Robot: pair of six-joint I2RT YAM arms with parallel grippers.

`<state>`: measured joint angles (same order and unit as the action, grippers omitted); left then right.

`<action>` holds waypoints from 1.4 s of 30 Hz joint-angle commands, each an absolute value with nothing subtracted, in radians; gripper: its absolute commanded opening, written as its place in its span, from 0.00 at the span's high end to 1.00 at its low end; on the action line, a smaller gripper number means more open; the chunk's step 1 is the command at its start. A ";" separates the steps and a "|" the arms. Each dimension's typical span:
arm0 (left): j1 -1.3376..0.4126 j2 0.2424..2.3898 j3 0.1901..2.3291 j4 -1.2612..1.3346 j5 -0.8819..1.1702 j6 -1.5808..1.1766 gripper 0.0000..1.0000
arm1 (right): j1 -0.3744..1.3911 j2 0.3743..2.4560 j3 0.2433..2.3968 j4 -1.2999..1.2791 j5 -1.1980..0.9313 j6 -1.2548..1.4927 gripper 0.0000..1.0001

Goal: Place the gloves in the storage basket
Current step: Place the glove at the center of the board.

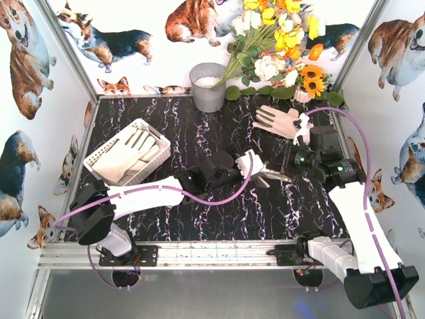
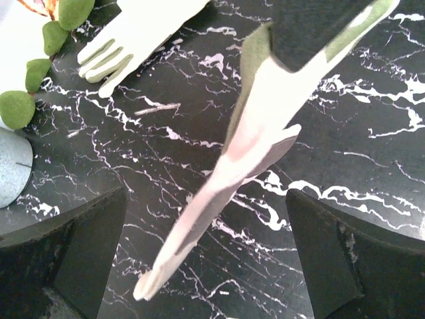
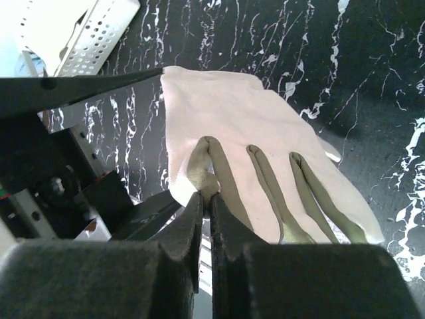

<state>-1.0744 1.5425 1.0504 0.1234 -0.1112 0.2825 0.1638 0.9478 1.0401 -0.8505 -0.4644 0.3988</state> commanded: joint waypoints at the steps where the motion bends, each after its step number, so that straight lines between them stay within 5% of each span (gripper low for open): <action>1: -1.074 1.574 1.080 0.207 -0.056 0.293 0.00 | 0.169 0.900 1.106 -0.887 -0.514 0.358 1.00; 5: -1.074 1.614 1.109 0.178 0.021 0.270 0.08 | 0.169 0.892 1.118 -0.912 -0.565 0.339 1.00; 12: -1.074 1.645 1.144 0.150 0.100 0.213 0.68 | 0.169 0.884 1.150 -0.915 -0.568 0.342 1.00; 14: -1.073 1.642 1.150 0.156 0.133 0.159 0.99 | 0.169 0.883 1.163 -0.920 -0.541 0.337 1.00; 19: -1.076 1.630 1.157 0.179 0.190 -0.010 1.00 | 0.169 0.884 1.182 -0.916 -0.488 0.324 0.97; 23: -1.073 1.581 1.107 0.232 0.100 -0.225 1.00 | 0.169 0.880 1.189 -0.894 -0.440 0.324 0.51; 27: -1.052 1.516 1.019 0.252 -0.007 -0.436 1.00 | 0.169 0.859 1.176 -0.832 -0.400 0.332 0.22; 34: -0.958 1.396 0.848 0.431 0.001 -0.709 1.00 | 0.168 0.818 1.065 -0.735 -0.397 0.397 0.16; 42: -0.880 1.279 0.796 0.533 0.127 -0.816 1.00 | 0.167 0.786 0.834 -0.353 -0.707 0.638 0.15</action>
<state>-0.9009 1.3499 0.7944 0.4103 0.0444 -0.7288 0.1646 0.7982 0.9054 -0.6563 -0.5179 0.4812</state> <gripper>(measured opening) 0.007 0.845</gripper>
